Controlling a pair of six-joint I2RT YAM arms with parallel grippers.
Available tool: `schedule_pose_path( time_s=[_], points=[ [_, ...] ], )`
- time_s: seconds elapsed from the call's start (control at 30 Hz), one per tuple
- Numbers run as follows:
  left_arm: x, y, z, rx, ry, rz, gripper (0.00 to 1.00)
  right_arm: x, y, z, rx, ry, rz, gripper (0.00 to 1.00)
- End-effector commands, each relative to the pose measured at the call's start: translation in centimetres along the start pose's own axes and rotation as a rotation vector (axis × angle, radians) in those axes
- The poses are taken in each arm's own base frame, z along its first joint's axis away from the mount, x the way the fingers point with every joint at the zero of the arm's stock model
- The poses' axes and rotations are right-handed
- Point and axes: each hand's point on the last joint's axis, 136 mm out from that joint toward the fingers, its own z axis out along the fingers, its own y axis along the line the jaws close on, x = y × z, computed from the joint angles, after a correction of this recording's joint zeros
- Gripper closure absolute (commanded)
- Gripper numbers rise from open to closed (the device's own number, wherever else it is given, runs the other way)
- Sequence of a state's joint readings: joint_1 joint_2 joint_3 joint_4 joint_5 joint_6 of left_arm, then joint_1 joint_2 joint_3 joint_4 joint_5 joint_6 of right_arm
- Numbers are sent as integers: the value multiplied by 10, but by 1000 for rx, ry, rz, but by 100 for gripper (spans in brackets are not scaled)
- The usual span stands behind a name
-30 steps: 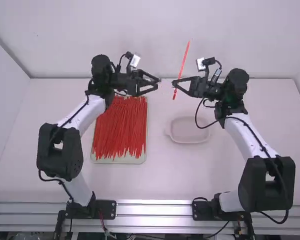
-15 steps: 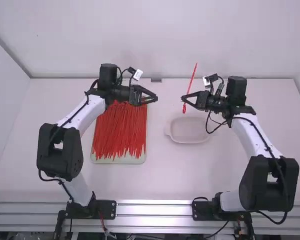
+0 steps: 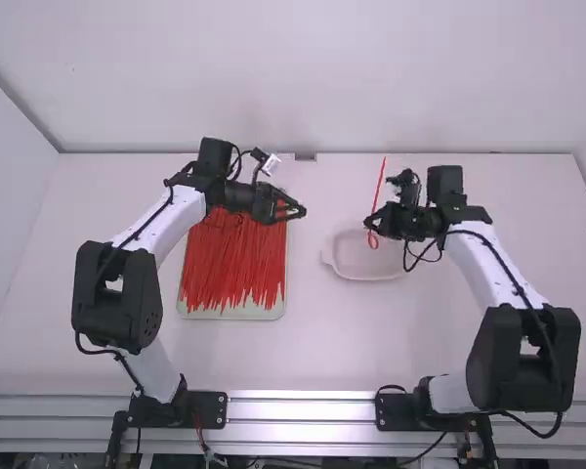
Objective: Fasten the cable tie
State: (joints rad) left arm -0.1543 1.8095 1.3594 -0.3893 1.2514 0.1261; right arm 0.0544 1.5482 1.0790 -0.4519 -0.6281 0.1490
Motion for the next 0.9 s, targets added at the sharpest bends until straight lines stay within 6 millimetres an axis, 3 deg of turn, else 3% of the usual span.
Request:
schedule_pose_path(
  time_s=[0.0, 0.3, 0.6, 0.73, 0.77, 0.8, 0.87],
  points=[
    [-7, -4, 0, 4, -5, 60, 1, -11, -14, -2, 175, -43, -53, 100],
    [-7, -4, 0, 4, -6, 71, 1, 7, -43, 48, 369, 42, -64, 100],
    [-8, -4, 0, 4, -7, 73, 1, 32, -72, 88, 399, 146, -38, 100],
    [-7, -2, 0, -6, -6, 73, 1, 36, -76, 91, 402, 161, -29, 79],
    [-7, -2, 0, -6, -6, 73, 1, 36, -76, 91, 402, 161, -29, 79],
    [-7, 0, 0, -23, -3, 71, 1, 35, -77, 90, 402, 158, -27, 5],
    [-6, 4, 0, -41, 0, 64, 1, 34, -79, 89, 404, 154, -21, 2]
  ],
)
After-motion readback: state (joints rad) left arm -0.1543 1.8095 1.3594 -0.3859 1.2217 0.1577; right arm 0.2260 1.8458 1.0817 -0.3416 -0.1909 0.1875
